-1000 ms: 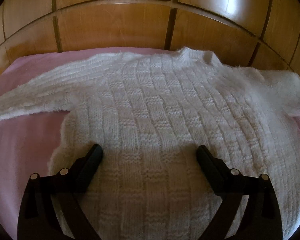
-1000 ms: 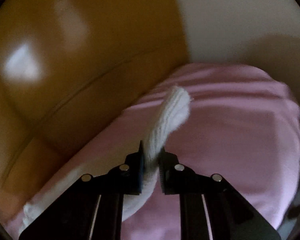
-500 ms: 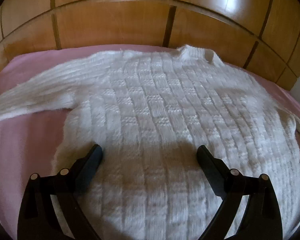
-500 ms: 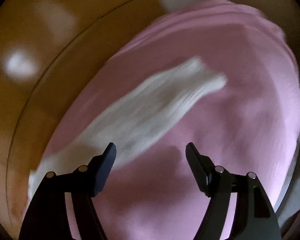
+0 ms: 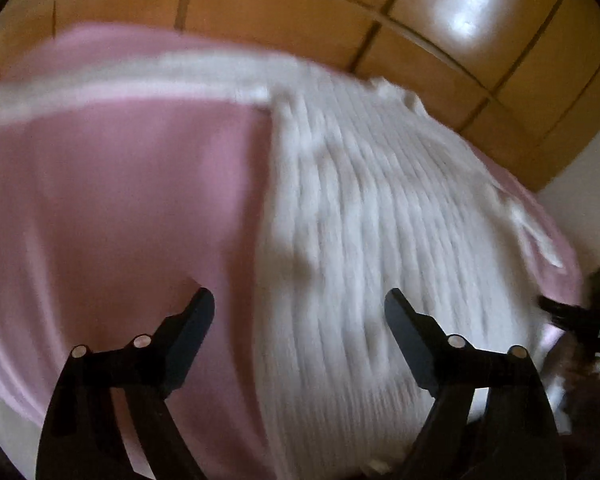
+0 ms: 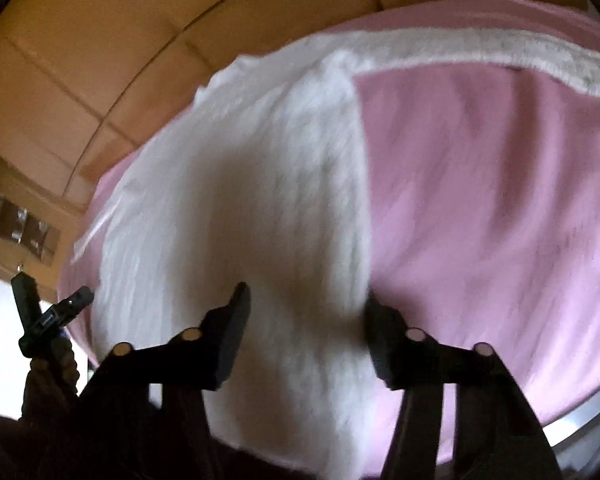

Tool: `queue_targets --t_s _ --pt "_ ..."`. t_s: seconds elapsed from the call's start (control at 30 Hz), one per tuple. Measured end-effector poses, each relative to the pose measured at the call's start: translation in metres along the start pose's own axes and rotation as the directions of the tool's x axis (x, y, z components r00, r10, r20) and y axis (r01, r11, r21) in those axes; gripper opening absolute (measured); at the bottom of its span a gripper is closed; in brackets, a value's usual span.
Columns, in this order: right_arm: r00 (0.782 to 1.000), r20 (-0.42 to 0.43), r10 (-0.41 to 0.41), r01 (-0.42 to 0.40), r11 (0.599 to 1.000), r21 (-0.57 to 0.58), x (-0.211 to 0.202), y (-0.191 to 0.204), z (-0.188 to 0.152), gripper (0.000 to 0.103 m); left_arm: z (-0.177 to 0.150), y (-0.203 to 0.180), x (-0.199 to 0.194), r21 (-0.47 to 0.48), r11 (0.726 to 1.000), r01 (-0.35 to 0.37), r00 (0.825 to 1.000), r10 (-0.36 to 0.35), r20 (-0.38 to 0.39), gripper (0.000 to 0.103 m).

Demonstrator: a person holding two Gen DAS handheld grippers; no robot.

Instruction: Fold small clothes

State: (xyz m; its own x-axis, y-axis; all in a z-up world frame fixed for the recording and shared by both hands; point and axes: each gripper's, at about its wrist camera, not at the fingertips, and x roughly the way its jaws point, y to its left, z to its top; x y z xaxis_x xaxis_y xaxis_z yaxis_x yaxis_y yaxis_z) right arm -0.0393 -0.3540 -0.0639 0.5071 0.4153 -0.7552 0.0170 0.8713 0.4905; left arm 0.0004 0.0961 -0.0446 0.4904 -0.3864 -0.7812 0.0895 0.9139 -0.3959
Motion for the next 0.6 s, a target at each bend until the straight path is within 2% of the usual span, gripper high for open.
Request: queue_targets --t_s 0.07,0.1,0.13,0.17,0.2,0.23,0.33,0.4,0.5,0.57,0.6 --pt "1.0 -0.023 0.008 -0.008 1.0 -0.003 0.001 0.007 -0.016 0.039 -0.019 -0.001 -0.002 -0.011 0.999 0.045 0.999 -0.045 -0.023 0.073" --pt "1.0 -0.028 0.008 -0.008 1.0 0.0 -0.001 0.009 -0.024 0.031 -0.026 -0.005 -0.003 0.018 1.0 0.026 1.0 -0.026 -0.013 0.067" --pt "0.999 -0.036 0.008 -0.008 1.0 0.004 -0.001 0.01 -0.031 0.016 -0.032 -0.009 -0.002 0.056 0.998 -0.006 1.0 0.006 -0.009 0.044" --pt "0.999 -0.043 0.002 -0.002 1.0 0.008 0.003 0.013 -0.034 0.012 -0.033 -0.01 -0.001 0.064 0.998 -0.013 1.0 0.014 -0.014 0.017" --pt "0.999 -0.036 -0.022 0.022 1.0 0.002 0.006 0.017 -0.032 0.011 -0.034 -0.008 -0.002 0.044 0.999 0.02 0.999 -0.019 -0.026 0.011" --pt "0.999 -0.026 -0.044 0.043 0.999 -0.008 0.015 0.03 -0.026 0.01 -0.033 -0.006 -0.005 0.027 0.999 0.04 0.999 -0.04 -0.026 0.009" --pt "0.998 0.062 -0.011 0.013 1.0 -0.029 -0.019 0.044 -0.027 0.01 -0.032 -0.008 -0.023 0.065 0.996 0.053 0.999 -0.054 0.004 0.008" --pt "0.997 0.075 -0.006 0.01 0.998 -0.064 -0.035 0.046 -0.03 0.009 -0.037 -0.006 -0.036 0.086 0.995 0.051 0.999 -0.052 0.006 0.008" --pt "0.995 -0.02 -0.101 0.1 0.992 -0.071 -0.014 0.033 -0.048 0.009 -0.045 -0.002 -0.029 0.084 0.995 0.048 0.998 -0.044 -0.05 0.007" --pt "0.985 -0.071 -0.157 0.153 0.986 -0.064 0.005 0.025 -0.056 0.009 -0.052 -0.003 -0.017 0.109 0.994 0.018 0.996 -0.008 -0.093 0.007" --pt "0.985 -0.072 -0.155 0.151 0.987 -0.05 0.007 0.025 -0.055 0.009 -0.054 -0.003 -0.013 0.115 0.993 -0.003 0.994 0.016 -0.109 0.007"
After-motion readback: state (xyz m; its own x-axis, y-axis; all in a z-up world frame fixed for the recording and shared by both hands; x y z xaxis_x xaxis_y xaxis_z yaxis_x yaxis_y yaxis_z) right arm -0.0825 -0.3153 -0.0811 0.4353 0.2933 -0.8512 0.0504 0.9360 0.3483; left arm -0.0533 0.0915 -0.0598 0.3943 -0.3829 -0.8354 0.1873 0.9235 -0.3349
